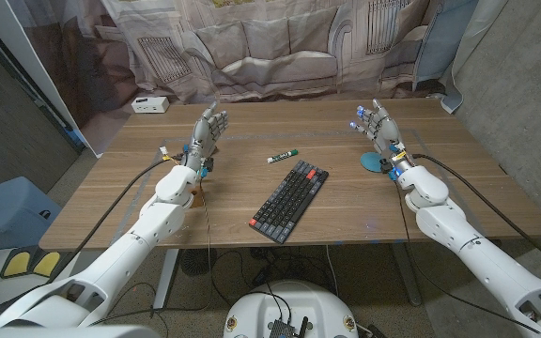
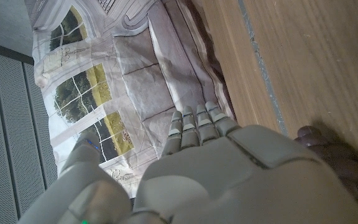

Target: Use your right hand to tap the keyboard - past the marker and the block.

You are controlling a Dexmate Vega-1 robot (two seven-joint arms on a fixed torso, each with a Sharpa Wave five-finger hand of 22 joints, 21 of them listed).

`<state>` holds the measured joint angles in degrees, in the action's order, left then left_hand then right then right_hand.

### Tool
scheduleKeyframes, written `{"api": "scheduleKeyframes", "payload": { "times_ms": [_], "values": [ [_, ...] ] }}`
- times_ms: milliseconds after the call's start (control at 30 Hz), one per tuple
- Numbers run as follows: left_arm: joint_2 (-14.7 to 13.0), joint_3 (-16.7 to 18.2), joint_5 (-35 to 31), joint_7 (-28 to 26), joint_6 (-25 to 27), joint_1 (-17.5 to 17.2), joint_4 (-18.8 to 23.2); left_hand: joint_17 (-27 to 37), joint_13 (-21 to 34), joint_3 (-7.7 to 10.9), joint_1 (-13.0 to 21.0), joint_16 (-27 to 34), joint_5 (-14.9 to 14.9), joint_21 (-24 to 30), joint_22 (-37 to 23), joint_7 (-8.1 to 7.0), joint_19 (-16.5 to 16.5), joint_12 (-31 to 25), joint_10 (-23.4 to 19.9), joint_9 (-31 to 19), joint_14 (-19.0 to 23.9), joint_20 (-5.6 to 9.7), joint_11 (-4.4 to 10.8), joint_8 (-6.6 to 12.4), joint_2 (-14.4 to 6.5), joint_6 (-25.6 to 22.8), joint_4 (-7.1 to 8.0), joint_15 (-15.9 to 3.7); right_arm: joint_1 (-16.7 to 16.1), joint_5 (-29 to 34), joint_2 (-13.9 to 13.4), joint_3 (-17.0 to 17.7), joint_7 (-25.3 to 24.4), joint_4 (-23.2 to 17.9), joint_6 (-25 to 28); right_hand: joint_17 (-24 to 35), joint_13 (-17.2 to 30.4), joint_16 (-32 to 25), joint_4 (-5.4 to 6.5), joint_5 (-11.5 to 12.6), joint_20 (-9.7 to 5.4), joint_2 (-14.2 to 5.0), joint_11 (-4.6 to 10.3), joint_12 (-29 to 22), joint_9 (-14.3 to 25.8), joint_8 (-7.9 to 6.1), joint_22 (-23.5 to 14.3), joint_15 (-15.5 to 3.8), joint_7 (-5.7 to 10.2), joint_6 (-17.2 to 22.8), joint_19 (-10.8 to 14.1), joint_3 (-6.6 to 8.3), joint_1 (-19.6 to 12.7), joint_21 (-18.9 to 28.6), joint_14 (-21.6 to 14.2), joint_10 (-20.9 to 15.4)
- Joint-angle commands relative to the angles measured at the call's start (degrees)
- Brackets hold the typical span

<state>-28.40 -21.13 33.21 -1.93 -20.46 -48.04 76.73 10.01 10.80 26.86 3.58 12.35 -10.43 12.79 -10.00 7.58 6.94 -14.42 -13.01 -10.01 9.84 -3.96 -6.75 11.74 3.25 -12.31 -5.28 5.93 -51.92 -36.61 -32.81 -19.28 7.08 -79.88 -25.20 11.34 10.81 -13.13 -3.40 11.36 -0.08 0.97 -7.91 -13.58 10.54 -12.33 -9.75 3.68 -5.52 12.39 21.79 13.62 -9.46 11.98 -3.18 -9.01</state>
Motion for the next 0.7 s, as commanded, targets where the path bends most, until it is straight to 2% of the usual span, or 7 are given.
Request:
{"api": "scheduleKeyframes", "payload": {
  "times_ms": [33,200,400,700],
  "values": [
    [-1.20,-0.01,0.39,2.11,0.56,1.12,-0.06,0.18,0.29,0.09,0.73,0.12,-0.05,0.34,-0.16,-0.05,0.68,-0.33,-0.79,-0.21,0.91,-0.07,0.16,0.48,0.27,-0.76,-0.49,0.08,-2.33,5.56,-1.24,-0.02,-2.84,-3.40,-3.77,0.20,0.16,-0.01,-0.15,0.06,0.34,0.01,-0.01,0.11,0.20,-0.38,-0.06,0.00,0.05,0.61,0.27,-0.21,-0.18,0.02,-0.43,-0.28],
    [-2.76,-0.11,1.46,5.62,1.51,1.83,-0.62,0.18,0.29,0.07,0.75,0.05,-0.05,0.28,-0.16,-0.02,0.72,-0.29,-0.83,-0.22,0.96,-0.08,0.13,0.44,0.28,-0.87,-0.54,0.11,-3.29,9.14,-2.14,-0.54,-4.79,-5.31,-3.95,0.19,0.17,0.00,-0.27,0.07,0.26,-0.06,0.38,0.17,0.20,-0.34,-0.06,-0.17,0.31,0.74,0.51,-0.17,-0.34,0.03,-0.63,-0.35],
    [-3.78,0.07,1.27,6.21,1.48,1.56,-0.27,0.18,0.30,0.04,0.78,-0.07,-0.04,0.16,-0.16,0.17,0.72,-0.26,-1.05,-0.22,1.08,-0.25,0.01,0.54,0.27,-1.48,-0.62,0.11,-4.22,12.19,-3.08,-0.96,-6.84,-7.60,-3.14,0.18,0.19,0.01,-0.38,0.09,0.15,-0.18,0.55,0.23,0.21,-0.33,-0.06,-0.23,0.44,0.94,0.77,-0.13,-0.49,0.06,-0.77,-0.42],
    [-6.58,-0.32,-6.05,-1.60,3.30,0.03,3.90,0.18,0.31,0.37,1.26,-0.19,-0.07,0.01,-0.16,0.00,1.05,-0.34,-1.93,-0.24,1.72,-0.59,0.31,0.67,-0.42,-2.69,-0.82,-0.13,-5.35,14.49,-5.16,-1.17,-7.58,-10.55,-1.53,0.38,0.24,0.38,-0.20,0.09,0.18,-0.59,1.59,0.72,0.22,-0.16,-0.07,-0.50,2.20,1.40,0.01,-0.23,-0.09,-0.47,-0.19,0.00]
  ]
}}
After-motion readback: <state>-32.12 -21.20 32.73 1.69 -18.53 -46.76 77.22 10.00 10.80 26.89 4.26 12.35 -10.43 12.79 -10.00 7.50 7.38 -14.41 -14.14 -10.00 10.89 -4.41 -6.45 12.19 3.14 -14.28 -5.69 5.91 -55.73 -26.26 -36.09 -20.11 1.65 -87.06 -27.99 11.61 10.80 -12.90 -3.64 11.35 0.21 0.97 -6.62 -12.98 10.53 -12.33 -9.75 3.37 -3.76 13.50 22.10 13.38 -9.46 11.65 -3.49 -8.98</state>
